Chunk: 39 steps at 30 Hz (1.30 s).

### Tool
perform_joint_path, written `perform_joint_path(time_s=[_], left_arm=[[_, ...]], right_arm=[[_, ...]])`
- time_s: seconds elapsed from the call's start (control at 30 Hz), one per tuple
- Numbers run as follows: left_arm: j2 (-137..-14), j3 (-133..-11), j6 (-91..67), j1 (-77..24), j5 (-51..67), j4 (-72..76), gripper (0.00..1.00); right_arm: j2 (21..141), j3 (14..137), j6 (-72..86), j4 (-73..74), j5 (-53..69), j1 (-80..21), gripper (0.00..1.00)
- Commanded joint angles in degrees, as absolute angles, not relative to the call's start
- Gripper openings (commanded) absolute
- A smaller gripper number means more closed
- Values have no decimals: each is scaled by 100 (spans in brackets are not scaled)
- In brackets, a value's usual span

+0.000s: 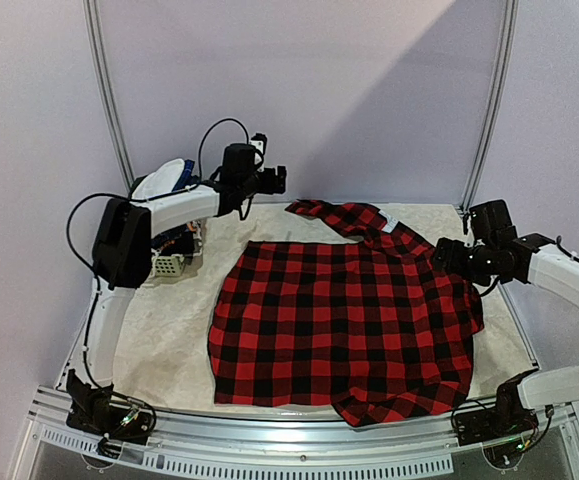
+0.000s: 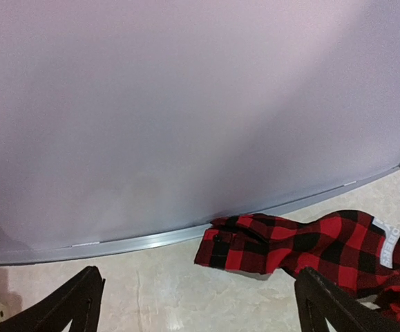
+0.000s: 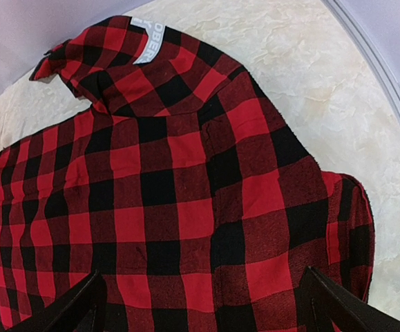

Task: Fold and stack the mixed laundry pile
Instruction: Adjust the flattened shirt at the center of the board.

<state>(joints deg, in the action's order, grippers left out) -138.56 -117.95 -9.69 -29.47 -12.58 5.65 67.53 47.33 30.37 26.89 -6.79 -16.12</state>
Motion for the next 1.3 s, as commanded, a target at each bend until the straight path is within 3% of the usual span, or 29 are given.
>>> perform_joint_path(time_s=[0.0,0.3,0.6,1.27], left_arm=[[-12772,-11021,-1054,-3057,-1173,-313,94],[-11410,-9255,-1481,-3500,-1339,-1963,82],[-10625,-7515,-2033,-3933,-1265,-2257,74],[-11842,-7440,-2319,-3513,-1341,-2154,62]], right_arm=[[6915,4859,3056,2832,-732,-1777,98],[7506,4876,3403,2960,-1131,-2114,99],[8385,4907,3703,2971,-1480,-2153,99],[11036,6808,2972,3325,-1196,-1489,99]])
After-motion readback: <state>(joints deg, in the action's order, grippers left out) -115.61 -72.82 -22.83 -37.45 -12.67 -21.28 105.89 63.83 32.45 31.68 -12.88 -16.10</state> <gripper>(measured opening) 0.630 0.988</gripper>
